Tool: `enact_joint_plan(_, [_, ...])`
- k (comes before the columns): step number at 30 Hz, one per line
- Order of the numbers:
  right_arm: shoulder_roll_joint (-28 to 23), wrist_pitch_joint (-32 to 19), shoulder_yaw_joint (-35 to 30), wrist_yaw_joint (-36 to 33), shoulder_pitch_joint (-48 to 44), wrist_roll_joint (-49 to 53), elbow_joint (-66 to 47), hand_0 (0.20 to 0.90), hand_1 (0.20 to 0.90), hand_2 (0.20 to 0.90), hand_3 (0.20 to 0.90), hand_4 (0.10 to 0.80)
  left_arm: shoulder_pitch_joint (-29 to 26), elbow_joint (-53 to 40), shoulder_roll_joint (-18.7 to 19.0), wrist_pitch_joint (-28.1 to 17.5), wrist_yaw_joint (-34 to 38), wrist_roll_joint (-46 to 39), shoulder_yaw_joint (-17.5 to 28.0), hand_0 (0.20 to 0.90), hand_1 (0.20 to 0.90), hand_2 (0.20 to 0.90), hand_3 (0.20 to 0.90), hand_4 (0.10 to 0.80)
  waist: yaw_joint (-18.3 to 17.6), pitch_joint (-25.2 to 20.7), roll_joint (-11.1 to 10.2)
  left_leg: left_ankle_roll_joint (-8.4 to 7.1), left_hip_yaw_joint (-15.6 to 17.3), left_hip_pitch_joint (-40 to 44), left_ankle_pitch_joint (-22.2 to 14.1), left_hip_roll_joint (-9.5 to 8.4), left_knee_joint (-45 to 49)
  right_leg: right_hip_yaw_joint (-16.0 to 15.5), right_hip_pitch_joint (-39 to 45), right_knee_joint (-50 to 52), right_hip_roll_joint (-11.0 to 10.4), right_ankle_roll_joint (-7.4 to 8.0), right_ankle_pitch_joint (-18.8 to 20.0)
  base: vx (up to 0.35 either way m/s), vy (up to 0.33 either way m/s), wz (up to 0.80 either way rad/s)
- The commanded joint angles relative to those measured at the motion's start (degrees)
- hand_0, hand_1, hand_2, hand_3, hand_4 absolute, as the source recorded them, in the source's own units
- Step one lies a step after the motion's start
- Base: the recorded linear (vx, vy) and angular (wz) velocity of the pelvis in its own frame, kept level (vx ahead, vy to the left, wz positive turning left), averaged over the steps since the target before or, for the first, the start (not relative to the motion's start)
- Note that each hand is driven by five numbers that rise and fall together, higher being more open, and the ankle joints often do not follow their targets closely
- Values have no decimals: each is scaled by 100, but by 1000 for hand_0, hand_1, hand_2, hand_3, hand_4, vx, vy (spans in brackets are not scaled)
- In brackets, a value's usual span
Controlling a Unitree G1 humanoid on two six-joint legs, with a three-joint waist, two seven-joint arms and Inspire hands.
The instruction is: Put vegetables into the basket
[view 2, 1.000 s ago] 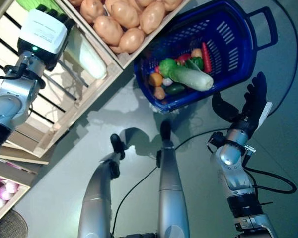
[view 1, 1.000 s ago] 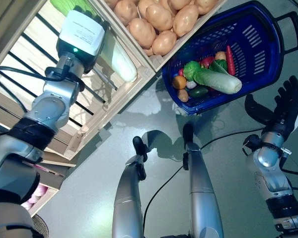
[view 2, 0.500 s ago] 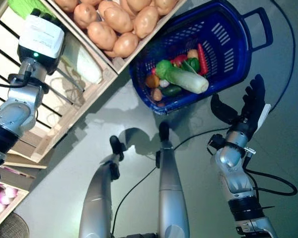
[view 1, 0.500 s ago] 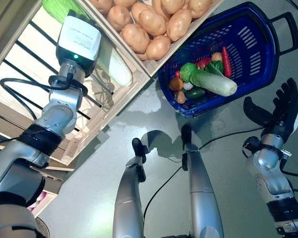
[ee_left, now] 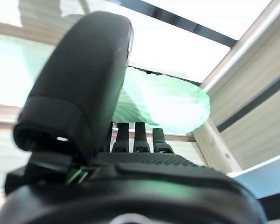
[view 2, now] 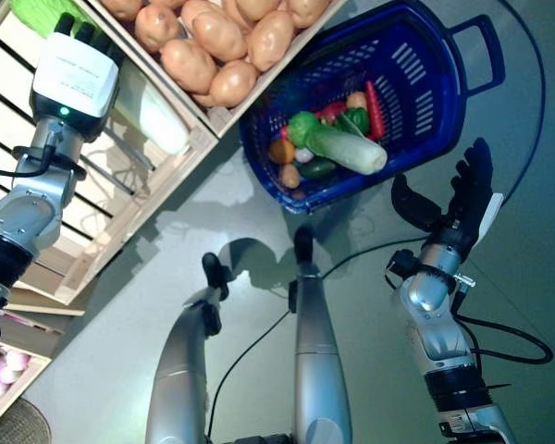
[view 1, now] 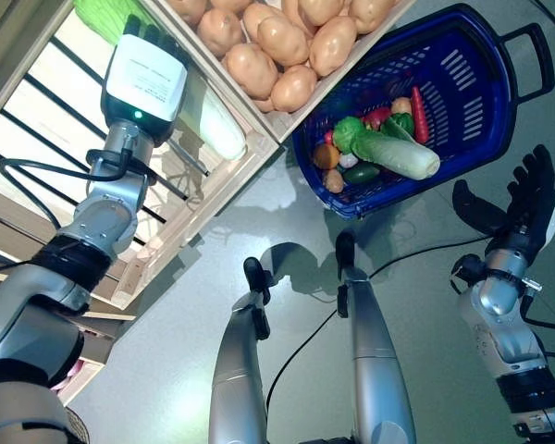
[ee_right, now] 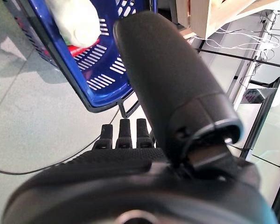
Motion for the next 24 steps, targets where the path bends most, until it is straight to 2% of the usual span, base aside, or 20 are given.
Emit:
enact_joint_plan(1, [-431,-641,-431,-18,-67,-6,-536,900,900,900,900,800,-411,360,529,-43,235,54,251,900,900,900,900,800,-178,83,-76,10,283,-41,-140,-10,204,-108,413,-134,118,-77,-54,10,31,-1])
enact_joint_plan(3, [-464,-676,-429,-6,-51,13,-512,900,900,900,900,800,-435,497,539,-262,443,63,270,900,900,900,900,800,-184,83,-70,14,292,-62,-142,-6,218,-107,386,-130,102,-77,-52,11,37,0])
enact_joint_plan(9, [-486,-690,-437,-58,-32,-28,-503,900,900,900,900,800,-360,669,569,-449,810,-21,302,900,900,900,900,800,-193,83,-35,16,307,-131,-161,9,281,-68,290,-67,81,-76,-52,9,29,0])
enact_joint_plan(11, [-512,-700,-451,-35,-14,-12,-476,900,900,900,900,800,-311,753,564,-492,893,-95,304,542,542,542,542,562,-197,83,-15,16,308,-143,-161,3,287,-40,260,-30,89,-74,-62,27,38,0])
enact_joint_plan(12, [-515,-694,-461,-19,-7,-24,-473,900,900,900,900,800,-308,751,569,-517,878,-125,306,312,312,312,312,408,-200,83,-10,20,311,-144,-156,-5,277,-34,260,-54,83,-69,-47,0,0,0])
enact_joint_plan(24, [-564,-703,-487,-98,-29,-63,-519,900,900,900,900,800,-248,730,535,-446,1236,-108,348,300,300,300,300,400,-174,83,16,23,288,-270,-162,-5,311,-16,124,37,95,-78,-88,3,6,-1])
